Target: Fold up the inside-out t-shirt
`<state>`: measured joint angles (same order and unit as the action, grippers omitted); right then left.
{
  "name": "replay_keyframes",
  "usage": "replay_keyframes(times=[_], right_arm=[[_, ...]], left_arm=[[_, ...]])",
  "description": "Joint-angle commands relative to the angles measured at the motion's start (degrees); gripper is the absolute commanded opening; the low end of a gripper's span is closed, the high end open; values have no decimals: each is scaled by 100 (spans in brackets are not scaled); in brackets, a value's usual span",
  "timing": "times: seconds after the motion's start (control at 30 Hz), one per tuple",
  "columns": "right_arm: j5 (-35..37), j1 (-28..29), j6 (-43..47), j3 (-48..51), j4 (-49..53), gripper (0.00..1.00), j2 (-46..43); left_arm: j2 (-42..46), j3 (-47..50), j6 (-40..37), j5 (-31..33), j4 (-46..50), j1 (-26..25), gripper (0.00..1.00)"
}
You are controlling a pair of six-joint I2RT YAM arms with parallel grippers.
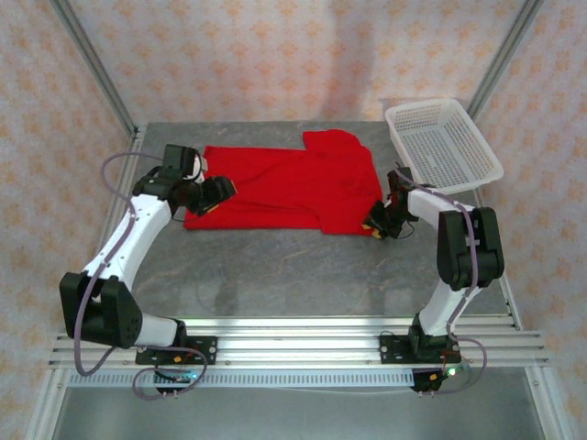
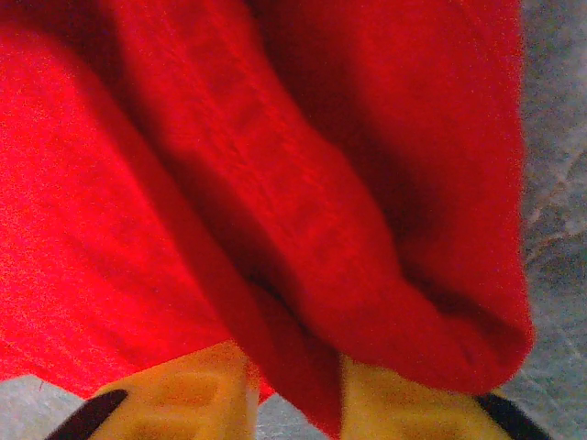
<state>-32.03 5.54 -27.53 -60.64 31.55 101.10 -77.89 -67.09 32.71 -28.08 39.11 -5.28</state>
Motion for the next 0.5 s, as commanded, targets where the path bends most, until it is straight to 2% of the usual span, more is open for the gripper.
replay_keyframes(times=[0.0, 0.07, 0.13, 0.27, 0.37, 0.47], right_arm=[[-88, 8, 90, -42, 0, 15, -165], [-88, 6, 3, 0, 54, 5, -304], [-180, 8, -87, 0, 103, 0, -425], [-434, 17, -415, -167, 62, 0, -554], [-552, 26, -1019, -600, -30, 0, -405], [-205, 46, -1686, -1367, 221, 0, 15]], left_arm=[[275, 207, 29, 148, -14, -30, 58], [348, 315, 73, 178, -17, -22, 58], [395, 393, 120, 184, -51, -30, 58], [406, 481, 187, 214, -70, -29, 58], [358, 510, 248, 206, -121, -32, 58], [359, 520, 288, 214, -174, -32, 58]])
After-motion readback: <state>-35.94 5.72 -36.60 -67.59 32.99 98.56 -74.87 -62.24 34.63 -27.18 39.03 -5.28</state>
